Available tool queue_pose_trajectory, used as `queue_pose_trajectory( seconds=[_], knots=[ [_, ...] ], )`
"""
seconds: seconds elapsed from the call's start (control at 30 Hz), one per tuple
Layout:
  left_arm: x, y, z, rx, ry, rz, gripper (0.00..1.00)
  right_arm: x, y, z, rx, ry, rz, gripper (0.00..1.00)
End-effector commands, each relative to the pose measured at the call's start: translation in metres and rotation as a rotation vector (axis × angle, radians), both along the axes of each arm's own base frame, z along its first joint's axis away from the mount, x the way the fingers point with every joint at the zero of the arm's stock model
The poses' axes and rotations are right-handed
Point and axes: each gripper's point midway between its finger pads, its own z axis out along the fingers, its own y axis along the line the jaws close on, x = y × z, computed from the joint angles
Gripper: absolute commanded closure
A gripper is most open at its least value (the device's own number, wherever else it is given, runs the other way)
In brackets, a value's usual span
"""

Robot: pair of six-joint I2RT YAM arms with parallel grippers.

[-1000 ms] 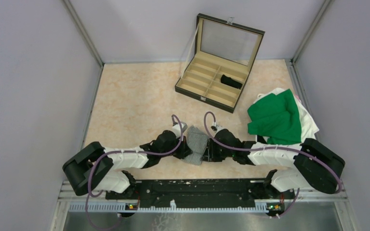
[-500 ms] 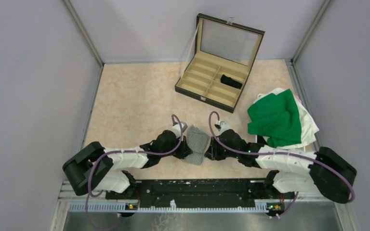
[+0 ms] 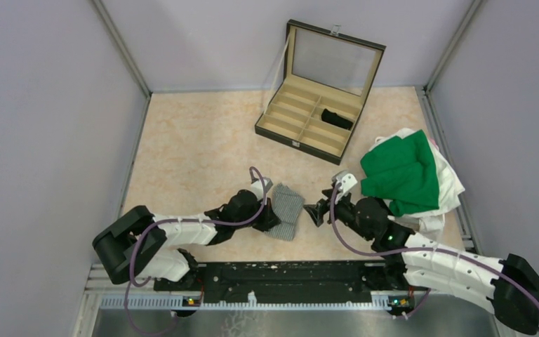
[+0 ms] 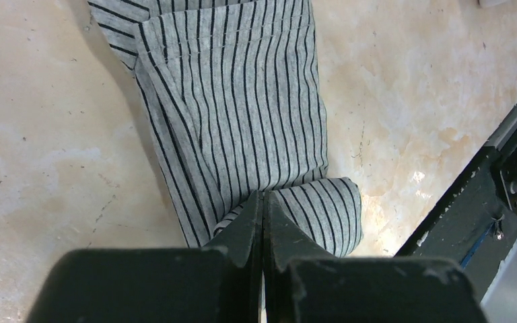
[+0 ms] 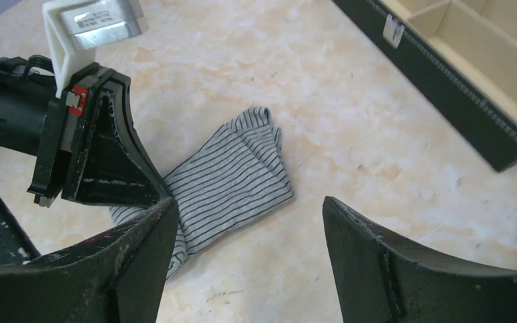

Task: Roll the underwear
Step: Roll the underwear to the center of the board.

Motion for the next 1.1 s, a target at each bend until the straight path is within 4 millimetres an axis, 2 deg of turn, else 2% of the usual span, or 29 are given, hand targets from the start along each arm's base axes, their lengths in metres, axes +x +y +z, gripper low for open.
queue_pose_trajectory(
  seconds=[0.0,0.1,0.17,0.3,0.37,0.47,0.63,0.9,1.07],
  knots=[
    [-0.024,0.035,-0.048,0.193,0.13,0.006,1.0,0.012,0.006,0.041,-0.118,-0.225,0.077,0.24],
    [-0.024,0.037,-0.052,0.209,0.142,0.021,1.0,-0.004,0.029,0.036,-0.18,-0.238,0.222,0.31],
    [-0.024,0.04,-0.055,0.22,0.148,0.034,1.0,-0.023,0.045,0.029,-0.278,-0.32,0.332,0.32],
    [-0.025,0.045,-0.061,0.239,0.169,0.06,1.0,-0.065,0.066,-0.006,-0.464,-0.473,0.574,0.34],
    [-0.026,0.046,-0.064,0.25,0.18,0.065,1.0,-0.079,0.072,-0.024,-0.528,-0.507,0.671,0.35],
    [-0.027,0.05,-0.071,0.275,0.202,0.082,1.0,-0.093,0.079,-0.039,-0.581,-0.578,0.757,0.35],
    [-0.029,0.051,-0.076,0.283,0.219,0.086,1.0,-0.086,0.081,-0.054,-0.664,-0.611,0.756,0.39],
    [-0.03,0.053,-0.078,0.284,0.221,0.085,1.0,-0.08,0.089,-0.071,-0.742,-0.66,0.766,0.37],
    [-0.031,0.051,-0.078,0.279,0.224,0.077,1.0,-0.074,0.086,-0.086,-0.829,-0.657,0.771,0.44]
  ],
)
